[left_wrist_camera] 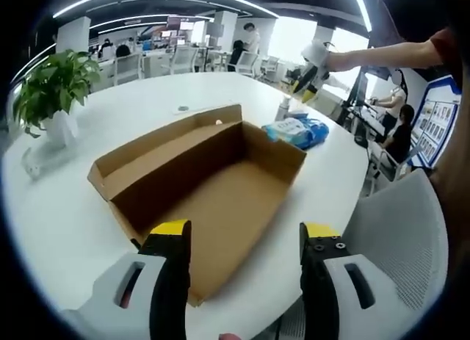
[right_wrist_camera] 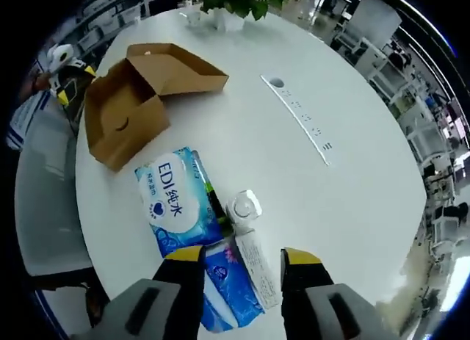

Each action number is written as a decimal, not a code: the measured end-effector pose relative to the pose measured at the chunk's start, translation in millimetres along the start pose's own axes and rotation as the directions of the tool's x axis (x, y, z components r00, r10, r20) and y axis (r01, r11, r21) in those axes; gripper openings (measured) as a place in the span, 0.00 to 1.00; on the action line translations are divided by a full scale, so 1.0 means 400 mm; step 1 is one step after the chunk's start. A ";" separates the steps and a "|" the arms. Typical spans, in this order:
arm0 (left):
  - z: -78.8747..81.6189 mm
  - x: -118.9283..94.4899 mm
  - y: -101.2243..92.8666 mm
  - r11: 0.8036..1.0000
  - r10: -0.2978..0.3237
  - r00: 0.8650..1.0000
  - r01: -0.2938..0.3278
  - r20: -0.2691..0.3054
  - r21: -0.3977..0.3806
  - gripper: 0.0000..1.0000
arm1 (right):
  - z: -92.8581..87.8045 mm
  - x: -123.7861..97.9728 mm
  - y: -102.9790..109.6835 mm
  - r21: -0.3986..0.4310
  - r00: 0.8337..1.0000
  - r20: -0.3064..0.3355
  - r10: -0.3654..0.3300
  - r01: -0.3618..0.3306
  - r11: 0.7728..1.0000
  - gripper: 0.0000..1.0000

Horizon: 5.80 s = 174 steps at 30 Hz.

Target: Operate the shoe box by opening the lid, removing the specified soft item, and placing it in the target area until the item is outside and the box remains undamaged.

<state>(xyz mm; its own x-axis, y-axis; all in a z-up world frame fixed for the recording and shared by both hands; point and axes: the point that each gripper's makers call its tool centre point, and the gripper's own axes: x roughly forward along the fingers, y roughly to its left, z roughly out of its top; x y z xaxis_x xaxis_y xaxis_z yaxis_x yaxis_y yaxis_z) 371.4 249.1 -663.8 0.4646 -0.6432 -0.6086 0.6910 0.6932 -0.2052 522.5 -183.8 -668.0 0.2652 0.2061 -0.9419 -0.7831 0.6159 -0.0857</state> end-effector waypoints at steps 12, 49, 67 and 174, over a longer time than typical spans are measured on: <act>-0.001 -0.041 0.032 0.998 0.045 0.998 -0.043 0.040 -0.035 0.59 | -0.011 -0.030 0.065 0.240 0.987 0.160 -0.016 -0.023 0.971 0.38; -0.062 -0.098 0.172 0.938 0.259 0.962 -0.231 0.083 -0.259 0.59 | 0.157 -0.061 0.366 0.358 0.866 0.497 -0.059 -0.142 0.923 0.51; -0.094 -0.034 0.213 0.845 0.375 0.927 -0.334 0.019 -0.417 0.57 | 0.210 -0.016 0.496 0.330 0.847 0.531 0.025 -0.233 0.915 0.51; -0.191 -0.005 0.253 0.622 0.612 0.758 -0.638 -0.226 -0.454 0.05 | 0.625 0.361 0.174 0.530 0.955 0.274 -0.118 -0.048 0.846 0.00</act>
<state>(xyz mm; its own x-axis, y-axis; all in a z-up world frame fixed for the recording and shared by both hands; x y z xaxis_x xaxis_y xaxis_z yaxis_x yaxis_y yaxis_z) 398.0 345.2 -741.9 0.6495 0.0106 -0.7603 -0.1182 0.9892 -0.0872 647.0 78.8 -728.9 0.4994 0.3324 -0.8000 -0.3772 0.9148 0.1446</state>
